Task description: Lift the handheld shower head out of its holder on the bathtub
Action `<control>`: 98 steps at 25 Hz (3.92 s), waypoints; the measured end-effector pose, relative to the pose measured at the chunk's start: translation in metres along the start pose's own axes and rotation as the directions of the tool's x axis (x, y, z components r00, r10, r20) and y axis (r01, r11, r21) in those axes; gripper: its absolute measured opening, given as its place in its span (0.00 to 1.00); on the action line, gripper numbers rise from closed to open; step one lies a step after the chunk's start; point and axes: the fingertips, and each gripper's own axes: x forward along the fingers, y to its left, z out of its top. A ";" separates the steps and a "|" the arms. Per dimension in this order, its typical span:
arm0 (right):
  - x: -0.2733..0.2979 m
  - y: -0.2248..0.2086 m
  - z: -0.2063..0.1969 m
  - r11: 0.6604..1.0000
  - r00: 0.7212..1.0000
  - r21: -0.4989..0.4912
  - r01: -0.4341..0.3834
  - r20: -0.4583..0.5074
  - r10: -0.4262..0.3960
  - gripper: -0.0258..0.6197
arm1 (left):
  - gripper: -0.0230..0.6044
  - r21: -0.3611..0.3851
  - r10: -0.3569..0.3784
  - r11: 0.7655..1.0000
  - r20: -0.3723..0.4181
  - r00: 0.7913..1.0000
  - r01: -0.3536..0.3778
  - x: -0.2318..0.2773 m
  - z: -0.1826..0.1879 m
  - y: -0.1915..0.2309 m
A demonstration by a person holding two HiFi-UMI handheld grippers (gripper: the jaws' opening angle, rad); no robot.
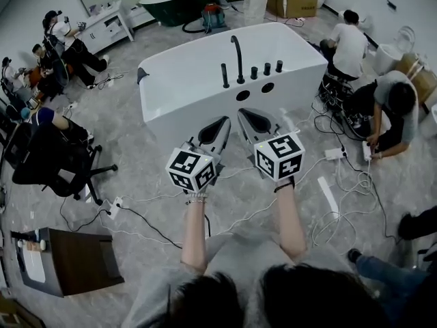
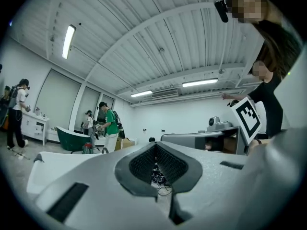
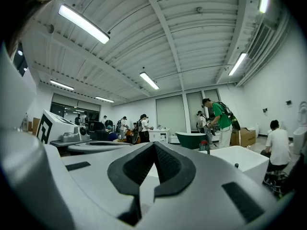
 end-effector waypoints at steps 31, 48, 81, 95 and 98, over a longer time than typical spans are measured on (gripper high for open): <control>0.112 -0.098 -0.007 0.999 1.000 0.051 0.001 -0.019 0.000 0.04 | 0.05 -0.009 -0.050 0.999 -0.050 0.997 0.050 0.108 -0.015 0.104; 0.218 -0.132 -0.010 0.994 0.995 0.040 0.097 -0.028 -0.096 0.04 | 0.05 -0.031 -0.151 0.988 -0.052 0.987 0.150 0.160 -0.020 0.210; 0.324 -0.270 -0.046 0.999 0.991 0.037 -0.016 -0.130 0.021 0.04 | 0.05 -0.117 0.019 0.993 -0.118 0.993 -0.033 0.285 -0.075 0.298; 0.370 -0.290 -0.093 0.994 0.979 0.075 -0.079 -0.181 0.092 0.04 | 0.05 -0.155 0.122 0.977 -0.167 0.978 -0.149 0.301 -0.109 0.341; 0.380 -0.295 -0.105 0.993 0.978 0.089 -0.073 -0.188 0.089 0.04 | 0.05 -0.161 0.114 0.976 -0.179 0.977 -0.144 0.305 -0.120 0.349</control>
